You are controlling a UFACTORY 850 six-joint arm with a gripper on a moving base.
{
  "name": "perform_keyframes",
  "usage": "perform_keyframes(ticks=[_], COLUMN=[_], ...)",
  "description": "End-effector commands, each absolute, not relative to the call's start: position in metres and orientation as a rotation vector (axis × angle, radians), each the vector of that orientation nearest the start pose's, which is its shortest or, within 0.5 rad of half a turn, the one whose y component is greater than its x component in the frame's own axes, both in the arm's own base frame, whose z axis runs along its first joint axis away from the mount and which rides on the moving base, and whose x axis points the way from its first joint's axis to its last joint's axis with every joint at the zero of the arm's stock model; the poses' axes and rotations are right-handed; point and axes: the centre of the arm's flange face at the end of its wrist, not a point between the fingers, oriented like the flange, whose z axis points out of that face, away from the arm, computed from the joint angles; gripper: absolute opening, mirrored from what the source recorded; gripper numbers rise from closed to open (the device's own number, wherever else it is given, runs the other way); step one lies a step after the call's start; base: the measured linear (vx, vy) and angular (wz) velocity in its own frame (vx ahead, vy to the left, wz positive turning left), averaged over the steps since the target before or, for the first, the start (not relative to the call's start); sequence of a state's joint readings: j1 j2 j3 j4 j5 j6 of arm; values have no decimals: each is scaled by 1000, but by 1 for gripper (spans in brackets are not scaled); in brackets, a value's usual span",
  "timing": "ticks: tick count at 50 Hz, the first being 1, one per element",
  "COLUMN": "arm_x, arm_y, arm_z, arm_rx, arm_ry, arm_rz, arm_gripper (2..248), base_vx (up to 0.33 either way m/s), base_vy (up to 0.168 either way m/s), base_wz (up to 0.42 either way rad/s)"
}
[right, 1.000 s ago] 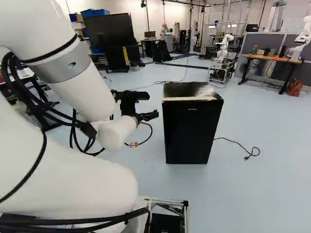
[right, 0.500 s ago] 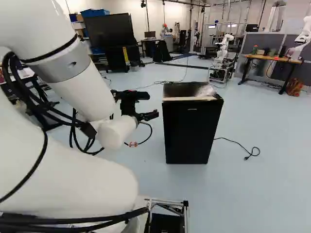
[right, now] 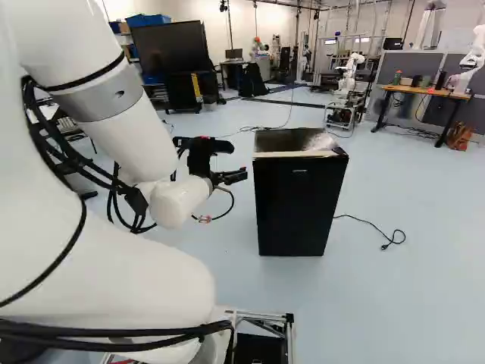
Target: Grab a drink from the fridge
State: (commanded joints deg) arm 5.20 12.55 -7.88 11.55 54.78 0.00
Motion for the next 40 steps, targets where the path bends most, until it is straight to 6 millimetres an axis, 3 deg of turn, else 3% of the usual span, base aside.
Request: perform_keyframes(ticks=[40], arm_x=[344], arm_y=[39], arm_z=[352], arm_rx=[-2506], arm_ry=[329], arm_rz=[-1933], arm_gripper=[247], base_vx=[0], base_vy=[0], base_wz=[0])
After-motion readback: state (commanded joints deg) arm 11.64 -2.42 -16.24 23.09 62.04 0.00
